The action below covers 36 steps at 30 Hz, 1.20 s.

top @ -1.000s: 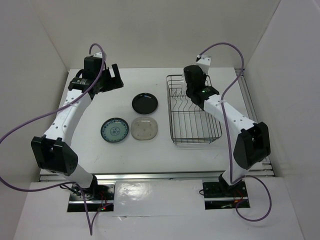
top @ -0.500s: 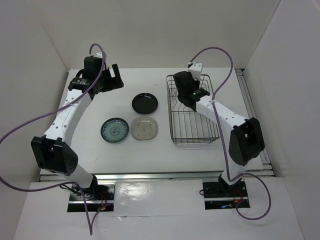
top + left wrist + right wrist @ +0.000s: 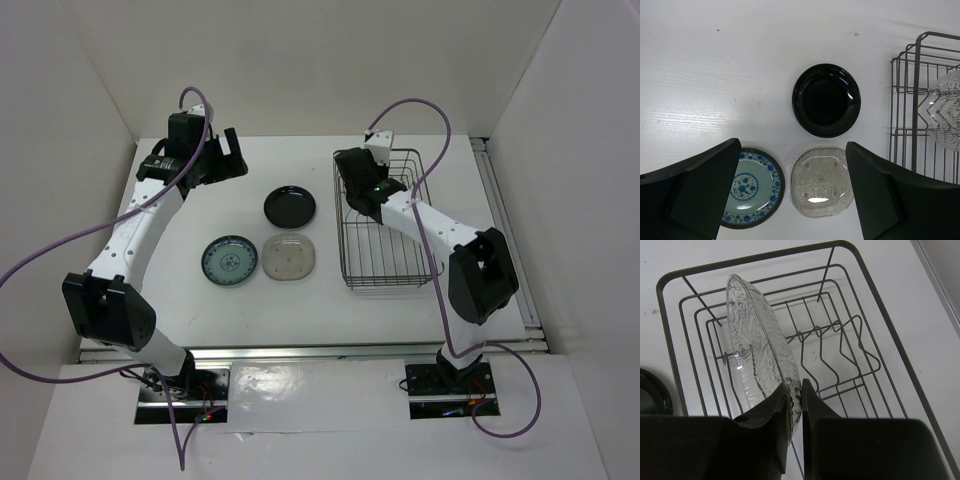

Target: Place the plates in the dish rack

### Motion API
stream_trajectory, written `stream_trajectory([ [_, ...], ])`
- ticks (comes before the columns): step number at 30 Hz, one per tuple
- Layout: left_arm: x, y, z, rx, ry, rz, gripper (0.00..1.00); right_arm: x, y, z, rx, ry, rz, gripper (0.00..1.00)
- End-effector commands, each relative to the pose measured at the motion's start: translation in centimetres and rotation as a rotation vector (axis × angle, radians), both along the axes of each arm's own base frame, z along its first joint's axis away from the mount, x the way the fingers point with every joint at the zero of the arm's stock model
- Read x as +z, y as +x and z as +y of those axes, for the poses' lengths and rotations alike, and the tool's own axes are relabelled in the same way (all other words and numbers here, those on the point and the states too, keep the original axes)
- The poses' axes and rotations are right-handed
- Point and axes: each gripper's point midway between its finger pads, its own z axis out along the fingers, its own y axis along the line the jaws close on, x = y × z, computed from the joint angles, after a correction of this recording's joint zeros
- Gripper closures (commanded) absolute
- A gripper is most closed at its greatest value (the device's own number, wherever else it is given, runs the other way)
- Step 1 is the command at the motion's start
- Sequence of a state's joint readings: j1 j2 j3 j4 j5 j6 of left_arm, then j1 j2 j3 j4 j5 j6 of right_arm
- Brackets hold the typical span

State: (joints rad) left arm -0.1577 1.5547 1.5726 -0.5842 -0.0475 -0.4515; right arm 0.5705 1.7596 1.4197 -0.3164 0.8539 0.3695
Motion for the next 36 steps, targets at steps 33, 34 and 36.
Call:
stream_trajectory([
  [33, -6.4, 3.1, -3.4, -0.132, -0.105, 0.086, 0.01, 7.1, -0.3, 2.9, 0.044, 0.105, -0.146, 0.11],
  [34, -8.7, 3.6, -3.9, -0.139, -0.123, 0.134, 0.02, 8.0, -1.0, 2.8, 0.08, 0.115, -0.161, 0.11],
  [36, -10.5, 4.2, -4.4, -0.153, -0.134, 0.173, 0.02, 8.5, -1.7, 3.9, 0.178, 0.164, -0.168, 0.11],
])
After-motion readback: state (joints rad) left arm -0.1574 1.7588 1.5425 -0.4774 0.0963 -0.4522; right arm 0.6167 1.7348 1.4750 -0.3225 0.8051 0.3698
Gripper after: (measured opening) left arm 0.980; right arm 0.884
